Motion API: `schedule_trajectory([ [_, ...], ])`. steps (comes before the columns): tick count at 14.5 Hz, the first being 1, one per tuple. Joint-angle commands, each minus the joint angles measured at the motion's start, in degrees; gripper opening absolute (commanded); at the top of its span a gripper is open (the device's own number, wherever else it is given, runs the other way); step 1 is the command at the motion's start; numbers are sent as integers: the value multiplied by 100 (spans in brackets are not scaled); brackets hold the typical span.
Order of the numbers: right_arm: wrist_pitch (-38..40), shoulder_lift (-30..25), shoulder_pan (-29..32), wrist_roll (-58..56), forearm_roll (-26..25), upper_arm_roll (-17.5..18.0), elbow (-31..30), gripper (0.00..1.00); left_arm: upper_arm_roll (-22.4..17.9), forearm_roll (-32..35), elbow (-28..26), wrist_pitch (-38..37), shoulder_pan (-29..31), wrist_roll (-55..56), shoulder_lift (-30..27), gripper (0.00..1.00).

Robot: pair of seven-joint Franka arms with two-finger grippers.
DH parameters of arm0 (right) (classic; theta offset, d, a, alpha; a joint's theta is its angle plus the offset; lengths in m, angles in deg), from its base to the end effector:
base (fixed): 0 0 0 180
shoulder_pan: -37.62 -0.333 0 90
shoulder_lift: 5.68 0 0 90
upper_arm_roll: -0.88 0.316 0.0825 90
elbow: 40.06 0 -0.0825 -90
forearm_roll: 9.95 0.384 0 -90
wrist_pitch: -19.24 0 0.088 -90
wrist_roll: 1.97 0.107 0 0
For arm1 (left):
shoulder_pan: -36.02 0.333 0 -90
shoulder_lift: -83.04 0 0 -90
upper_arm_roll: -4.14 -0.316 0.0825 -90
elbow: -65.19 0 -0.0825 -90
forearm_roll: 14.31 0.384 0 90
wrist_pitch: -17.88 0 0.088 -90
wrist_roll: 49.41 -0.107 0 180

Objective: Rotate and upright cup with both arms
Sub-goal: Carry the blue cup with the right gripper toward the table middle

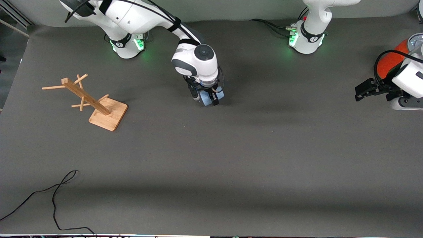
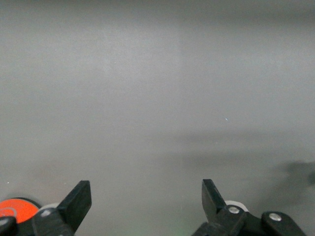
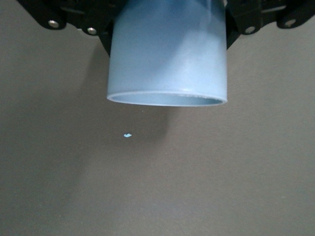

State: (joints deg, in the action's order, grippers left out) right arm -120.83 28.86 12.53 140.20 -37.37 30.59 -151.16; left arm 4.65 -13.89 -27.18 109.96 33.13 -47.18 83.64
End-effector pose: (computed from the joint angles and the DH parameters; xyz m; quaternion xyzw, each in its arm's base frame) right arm 0.3675 0.4995 0.2056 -0.8160 0.5779 -0.0085 0.0112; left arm 0.5590 -0.0324 0.6023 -0.9999 0.0104 0.0076 0.0040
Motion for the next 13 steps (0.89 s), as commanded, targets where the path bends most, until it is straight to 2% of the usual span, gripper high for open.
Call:
schedule_trajectory([
  [1, 76, 456, -162, 433, -430, -45, 335, 68, -33, 46, 79, -32, -54, -47, 1, 100],
  [2, 85, 457, -206, 494, -431, -45, 335, 82, -33, 54, 79, -32, -54, -47, -7, 100],
  [3, 94, 457, -224, 591, -431, -45, 413, 100, -42, 54, 79, -32, -54, -47, 1, 100],
  [7, 1057, 448, -241, 654, -422, -1, 1141, 100, -33, 54, 79, -41, -54, -47, 1, 100],
  [9, 1716, 430, -259, 540, -378, 182, 1677, 100, -42, 54, 79, -41, -54, -47, 1, 100],
  [12, 2535, 186, -198, -678, -326, 324, 2065, 100, -33, 46, 79, -58, -54, -12, -7, 100],
  [13, 2650, 10, -110, -1161, -125, 307, 2075, 100, -24, 46, 79, -85, -71, 49, -7, 100],
])
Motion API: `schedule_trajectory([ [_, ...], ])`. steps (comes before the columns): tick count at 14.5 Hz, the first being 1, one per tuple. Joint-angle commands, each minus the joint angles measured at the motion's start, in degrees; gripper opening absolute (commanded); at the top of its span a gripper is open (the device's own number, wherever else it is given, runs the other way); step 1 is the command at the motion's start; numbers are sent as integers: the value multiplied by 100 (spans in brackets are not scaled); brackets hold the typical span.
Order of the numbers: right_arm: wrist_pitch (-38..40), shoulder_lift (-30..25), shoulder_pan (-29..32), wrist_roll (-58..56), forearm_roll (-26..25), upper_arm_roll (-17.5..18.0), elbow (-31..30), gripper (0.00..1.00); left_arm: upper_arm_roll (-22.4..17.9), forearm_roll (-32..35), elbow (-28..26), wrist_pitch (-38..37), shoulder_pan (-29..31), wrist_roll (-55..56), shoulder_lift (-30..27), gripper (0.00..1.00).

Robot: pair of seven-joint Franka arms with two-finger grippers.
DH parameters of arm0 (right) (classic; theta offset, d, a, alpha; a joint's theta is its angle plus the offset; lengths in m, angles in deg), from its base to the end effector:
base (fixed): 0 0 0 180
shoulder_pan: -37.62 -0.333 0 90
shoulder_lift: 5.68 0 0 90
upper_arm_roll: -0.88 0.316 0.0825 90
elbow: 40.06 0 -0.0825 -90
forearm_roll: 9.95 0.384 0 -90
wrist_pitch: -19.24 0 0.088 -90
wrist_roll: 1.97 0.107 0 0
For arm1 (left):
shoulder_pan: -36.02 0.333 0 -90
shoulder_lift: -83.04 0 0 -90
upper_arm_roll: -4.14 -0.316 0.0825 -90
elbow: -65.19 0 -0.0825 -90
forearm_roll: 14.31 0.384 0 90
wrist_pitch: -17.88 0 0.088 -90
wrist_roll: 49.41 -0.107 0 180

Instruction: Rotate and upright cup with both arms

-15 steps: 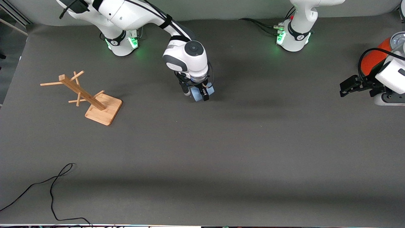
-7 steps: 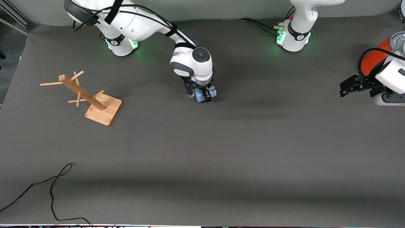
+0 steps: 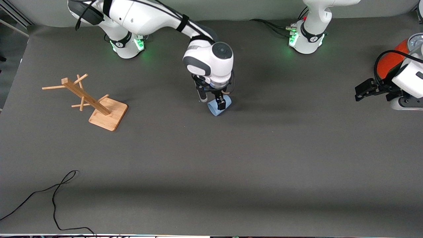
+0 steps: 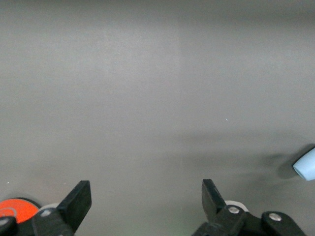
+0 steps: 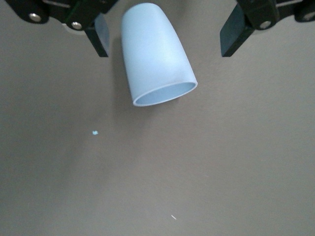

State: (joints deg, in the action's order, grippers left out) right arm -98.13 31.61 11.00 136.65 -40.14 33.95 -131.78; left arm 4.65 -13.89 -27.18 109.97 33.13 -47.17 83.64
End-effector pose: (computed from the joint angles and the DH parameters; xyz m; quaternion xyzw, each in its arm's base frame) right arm 0.4120 0.5437 0.2893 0.8255 -0.5603 0.0624 0.0282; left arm 0.5590 -0.0324 0.6023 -0.9999 0.0103 0.0075 0.0040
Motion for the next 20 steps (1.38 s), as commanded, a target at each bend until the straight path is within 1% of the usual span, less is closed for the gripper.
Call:
schedule_trajectory([
  [1, 407, -458, 217, -1402, 389, -46, 128, 100, -16, 46, 79, -86, -71, 48, -7, 100],
  [3, 678, -827, 613, -2467, 811, -72, 128, 100, -7, -25, 70, -190, -80, 214, -25, 100],
  [6, 1004, -1215, 1385, -3952, 1023, -81, 137, 100, 370, -25, 79, -358, -150, 1258, -25, 100],
  [8, 1084, -1469, 2018, -5068, 1295, -90, 128, 100, 616, -33, 88, -385, -150, 1619, -25, 100],
  [9, 1128, -1575, 2273, -5552, 1427, -116, 128, 100, 800, -34, 88, -341, -159, 1961, -8, 100],
  [10, 1189, -1680, 2406, -6026, 1524, -316, 128, 100, 1037, -51, 97, -297, -168, 2443, 36, 100],
  [12, 1198, -1918, 2399, -7107, 2006, -1009, 84, 100, 1590, -34, 131, -262, -212, 3357, 203, 100],
  [14, 1198, -2269, 2381, -8415, 2429, -1660, -38, 100, 2127, -25, 499, -279, -273, 4245, 667, 100],
  [15, 1198, -2427, 2381, -9031, 2552, -1959, -100, 100, 2294, 19, 745, -288, -352, 4719, 983, 100],
  [17, 1207, -2761, 2381, -10401, 2728, -2539, -284, 100, 2366, 54, 1315, -367, -772, 5738, 1642, 100],
  [18, 1216, -2919, 2390, -11104, 2947, -2855, -415, 100, 2366, 107, 1579, -393, -975, 6109, 1923, 100],
  [19, 1225, -3060, 2390, -11712, 3271, -3163, -504, 100, 2366, 151, 1782, -393, -1151, 6461, 2170, 100],
  [20, 1268, -3140, 2390, -12222, 3448, -3418, -548, 100, 2349, 186, 1932, -393, -1326, 6847, 2372, 100],
])
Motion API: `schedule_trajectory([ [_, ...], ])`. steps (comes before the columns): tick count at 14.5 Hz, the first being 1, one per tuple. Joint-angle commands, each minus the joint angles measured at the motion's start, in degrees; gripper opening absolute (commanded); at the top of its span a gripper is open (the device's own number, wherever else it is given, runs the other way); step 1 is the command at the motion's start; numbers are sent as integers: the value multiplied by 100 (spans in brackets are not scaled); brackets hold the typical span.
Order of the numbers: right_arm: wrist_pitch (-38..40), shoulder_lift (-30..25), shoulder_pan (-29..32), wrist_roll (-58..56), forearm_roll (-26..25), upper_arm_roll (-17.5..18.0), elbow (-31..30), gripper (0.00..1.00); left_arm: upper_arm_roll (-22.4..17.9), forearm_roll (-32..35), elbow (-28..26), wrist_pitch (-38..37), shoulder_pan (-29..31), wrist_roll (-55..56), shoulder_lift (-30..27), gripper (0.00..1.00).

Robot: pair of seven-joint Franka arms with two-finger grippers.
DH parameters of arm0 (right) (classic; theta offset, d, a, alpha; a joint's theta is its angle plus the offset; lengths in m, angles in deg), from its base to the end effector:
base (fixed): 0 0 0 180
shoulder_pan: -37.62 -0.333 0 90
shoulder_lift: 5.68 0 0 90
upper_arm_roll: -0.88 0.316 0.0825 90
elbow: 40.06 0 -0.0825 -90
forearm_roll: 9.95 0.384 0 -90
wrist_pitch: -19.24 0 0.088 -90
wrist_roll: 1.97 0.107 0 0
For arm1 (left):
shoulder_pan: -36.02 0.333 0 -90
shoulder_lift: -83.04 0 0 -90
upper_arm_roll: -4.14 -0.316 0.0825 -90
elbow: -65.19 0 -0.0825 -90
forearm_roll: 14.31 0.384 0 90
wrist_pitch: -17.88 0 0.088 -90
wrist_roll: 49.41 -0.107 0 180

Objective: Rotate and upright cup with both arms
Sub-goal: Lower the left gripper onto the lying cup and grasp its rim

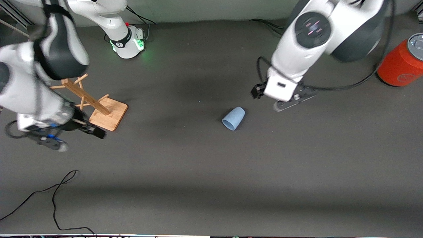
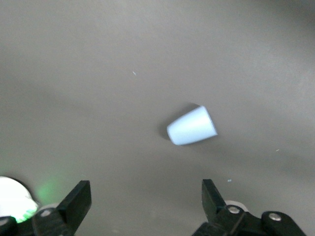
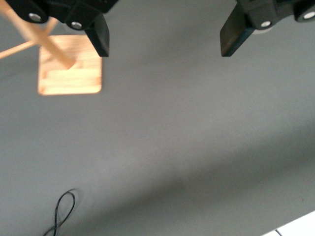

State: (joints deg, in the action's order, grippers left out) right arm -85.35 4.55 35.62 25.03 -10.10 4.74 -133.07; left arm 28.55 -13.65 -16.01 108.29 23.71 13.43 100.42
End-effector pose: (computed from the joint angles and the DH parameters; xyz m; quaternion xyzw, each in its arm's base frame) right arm 0.6175 0.0603 0.5170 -0.9829 0.1837 -0.0102 0.0079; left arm 0.5282 -0.3482 0.5304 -0.9699 -0.2297 0.0805 0.0077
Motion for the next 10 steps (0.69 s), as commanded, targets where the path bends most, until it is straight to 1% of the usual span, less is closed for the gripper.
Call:
schedule_trajectory([
  [1, 96, -504, -55, -1553, 464, -666, -420, 100, -50, 197, 973, -226, -508, 1191, 932, 100],
  [3, 132, -557, 15, -2624, 359, -861, -411, 100, -67, 206, 1394, -226, -658, 2113, 1503, 100],
  [4, 132, -566, 172, -3091, 289, -853, -411, 100, -67, 224, 1587, -235, -702, 2431, 1793, 100],
  [5, 141, -566, 348, -3305, 305, -844, -411, 100, -76, 241, 1711, -235, -798, 2565, 2022, 100],
  [8, 237, -610, 359, -3219, 341, -809, -376, 100, -102, 504, 1730, -235, -869, 2584, 2436, 100],
  [10, 237, -593, 358, -3140, 349, -809, -376, 100, -94, 803, 1686, -261, -869, 2531, 2673, 100],
])
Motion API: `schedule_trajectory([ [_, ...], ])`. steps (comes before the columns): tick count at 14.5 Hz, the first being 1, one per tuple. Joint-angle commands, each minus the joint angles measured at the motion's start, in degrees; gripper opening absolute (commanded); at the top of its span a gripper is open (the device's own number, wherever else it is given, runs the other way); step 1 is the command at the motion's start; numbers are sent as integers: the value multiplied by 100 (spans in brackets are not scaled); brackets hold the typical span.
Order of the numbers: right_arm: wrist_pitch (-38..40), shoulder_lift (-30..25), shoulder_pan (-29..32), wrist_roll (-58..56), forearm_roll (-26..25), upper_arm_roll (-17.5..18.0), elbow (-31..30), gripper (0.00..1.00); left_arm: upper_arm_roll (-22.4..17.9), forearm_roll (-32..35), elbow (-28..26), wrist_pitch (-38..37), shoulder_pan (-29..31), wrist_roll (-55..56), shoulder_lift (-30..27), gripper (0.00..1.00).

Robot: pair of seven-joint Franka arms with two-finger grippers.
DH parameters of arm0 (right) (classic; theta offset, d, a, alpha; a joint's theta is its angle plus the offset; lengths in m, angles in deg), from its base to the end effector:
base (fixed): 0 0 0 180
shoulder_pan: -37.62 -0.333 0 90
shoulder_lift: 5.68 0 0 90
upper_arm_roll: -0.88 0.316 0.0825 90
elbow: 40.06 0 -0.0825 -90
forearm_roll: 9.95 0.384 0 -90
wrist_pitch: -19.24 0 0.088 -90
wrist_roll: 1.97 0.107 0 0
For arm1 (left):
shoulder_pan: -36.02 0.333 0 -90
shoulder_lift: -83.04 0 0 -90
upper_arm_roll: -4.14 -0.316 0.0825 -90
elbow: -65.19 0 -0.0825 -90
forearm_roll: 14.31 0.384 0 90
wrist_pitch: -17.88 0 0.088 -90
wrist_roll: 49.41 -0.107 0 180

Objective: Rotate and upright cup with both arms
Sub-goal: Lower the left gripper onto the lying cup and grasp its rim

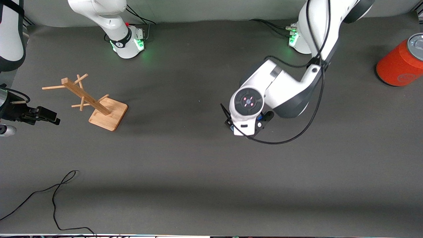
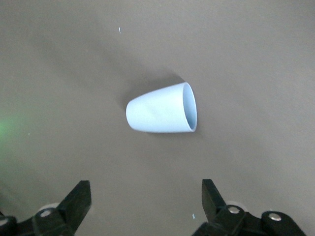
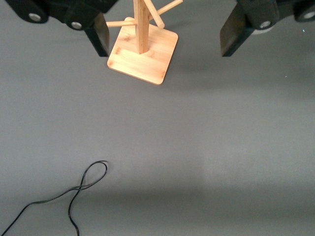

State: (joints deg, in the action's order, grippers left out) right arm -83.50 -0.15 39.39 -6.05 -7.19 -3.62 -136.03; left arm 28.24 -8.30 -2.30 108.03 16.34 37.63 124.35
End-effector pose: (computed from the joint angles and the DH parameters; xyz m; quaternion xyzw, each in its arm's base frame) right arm 0.5926 -0.0592 0.5390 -0.9995 0.0239 -0.0127 0.0187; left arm 0.5701 -0.4220 0.3686 -0.9095 -0.3835 0.1369 0.0838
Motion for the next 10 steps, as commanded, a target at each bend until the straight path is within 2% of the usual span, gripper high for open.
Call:
schedule_trajectory([
  [1, 52, -97, -36, -32, 58, 28, -80, 100, -63, 347, 316, -260, -133, 102, 411, 100],
  [4, 0, -61, -97, 20, 76, 28, -80, 100, -71, 549, 307, -217, -124, -20, 702, 100],
  [6, -1, 0, -254, 720, 172, 28, -63, 100, -106, 637, 307, -164, -115, -82, 939, 100],
  [10, 70, -26, -475, 1285, 164, 37, -89, 100, -308, 655, 307, 116, -124, -48, 1195, 100],
])
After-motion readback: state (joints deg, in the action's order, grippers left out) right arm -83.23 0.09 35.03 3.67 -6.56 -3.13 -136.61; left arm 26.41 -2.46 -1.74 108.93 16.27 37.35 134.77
